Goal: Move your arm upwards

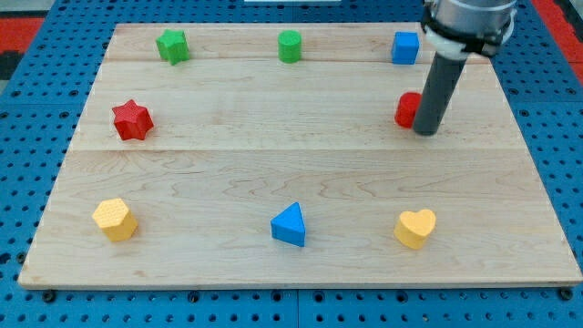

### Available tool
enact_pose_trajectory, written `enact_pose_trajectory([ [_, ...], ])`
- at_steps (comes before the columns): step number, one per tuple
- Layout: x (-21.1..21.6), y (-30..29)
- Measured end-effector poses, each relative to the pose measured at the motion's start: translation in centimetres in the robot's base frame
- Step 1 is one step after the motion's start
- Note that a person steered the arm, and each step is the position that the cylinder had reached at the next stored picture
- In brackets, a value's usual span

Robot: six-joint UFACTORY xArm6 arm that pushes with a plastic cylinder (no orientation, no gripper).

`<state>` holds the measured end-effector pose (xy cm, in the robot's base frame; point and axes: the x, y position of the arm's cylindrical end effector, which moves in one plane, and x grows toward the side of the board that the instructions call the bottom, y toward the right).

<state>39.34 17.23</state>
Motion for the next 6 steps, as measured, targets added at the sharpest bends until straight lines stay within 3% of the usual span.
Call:
enact_pose_trajectory([
  [1,-3.0,0.3],
  [2,-1.5,-2.7],
  [3,-6.7,-9.1],
  [4,-12.8,-4.9],
  [5,-18.2,-5.3],
  [6,-20.0,-6.6],
])
